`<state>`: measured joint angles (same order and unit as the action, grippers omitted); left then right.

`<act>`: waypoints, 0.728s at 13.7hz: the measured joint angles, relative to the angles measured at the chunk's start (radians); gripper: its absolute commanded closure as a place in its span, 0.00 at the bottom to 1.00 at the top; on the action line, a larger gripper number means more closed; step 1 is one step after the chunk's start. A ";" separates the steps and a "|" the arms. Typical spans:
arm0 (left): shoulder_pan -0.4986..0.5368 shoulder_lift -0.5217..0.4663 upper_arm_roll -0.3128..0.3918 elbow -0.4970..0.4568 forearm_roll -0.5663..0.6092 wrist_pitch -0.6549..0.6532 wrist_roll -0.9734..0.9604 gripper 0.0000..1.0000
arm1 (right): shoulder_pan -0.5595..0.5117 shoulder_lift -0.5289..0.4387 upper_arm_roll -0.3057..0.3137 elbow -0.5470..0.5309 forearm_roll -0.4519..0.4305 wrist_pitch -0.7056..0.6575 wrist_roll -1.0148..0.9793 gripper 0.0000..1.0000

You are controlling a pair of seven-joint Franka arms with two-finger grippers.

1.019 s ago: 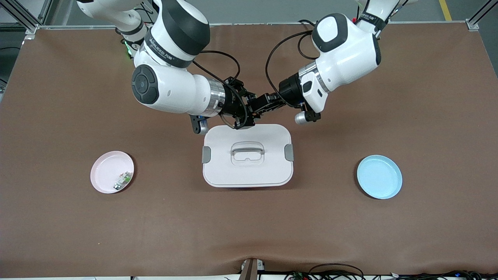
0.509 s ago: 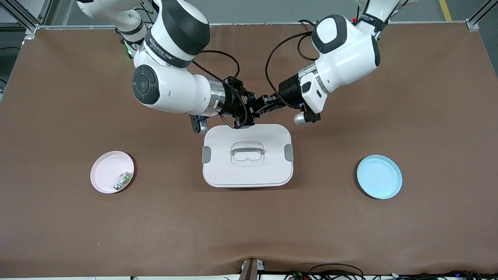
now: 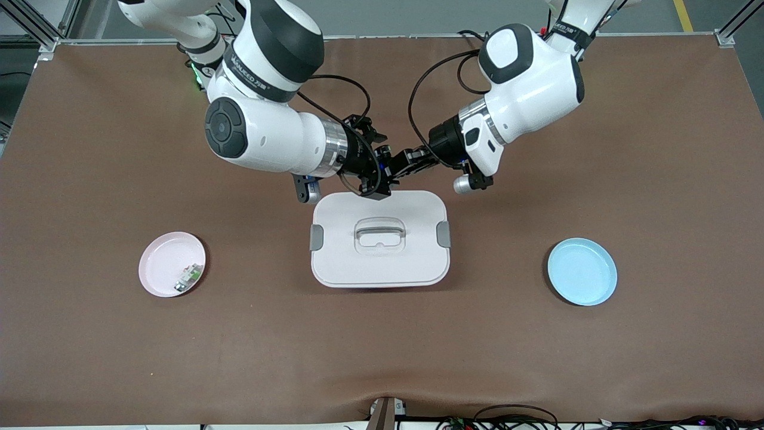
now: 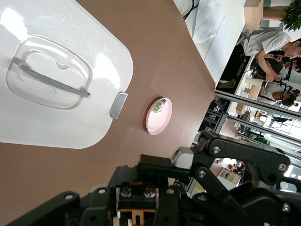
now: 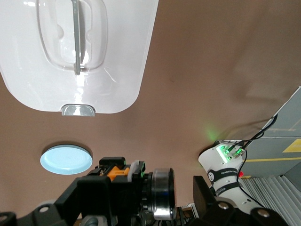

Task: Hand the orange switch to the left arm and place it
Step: 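Open the right gripper and withdraw it while the left gripper holds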

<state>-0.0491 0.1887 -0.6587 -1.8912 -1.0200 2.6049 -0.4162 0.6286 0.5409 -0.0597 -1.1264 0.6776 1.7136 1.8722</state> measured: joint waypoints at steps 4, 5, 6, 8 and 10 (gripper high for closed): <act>0.002 0.000 0.000 0.004 0.000 0.001 0.000 0.83 | -0.025 0.000 -0.008 0.004 -0.092 -0.053 -0.164 0.00; 0.003 0.000 0.000 0.004 0.000 0.001 0.000 0.83 | -0.041 0.000 -0.011 0.005 -0.109 -0.081 -0.245 0.00; 0.004 0.000 0.000 0.003 0.000 0.001 0.000 0.83 | -0.065 0.000 -0.014 0.006 -0.120 -0.108 -0.331 0.00; 0.007 -0.008 0.001 -0.010 0.000 0.001 0.000 0.83 | -0.117 -0.001 -0.015 0.007 -0.168 -0.156 -0.492 0.00; 0.022 -0.036 0.002 -0.042 0.000 0.004 0.000 0.83 | -0.152 -0.001 -0.016 0.008 -0.242 -0.192 -0.632 0.00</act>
<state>-0.0266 0.1530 -0.6569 -1.9333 -1.0200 2.6089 -0.4163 0.4765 0.5396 -0.0755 -1.1187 0.4355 1.5213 1.2400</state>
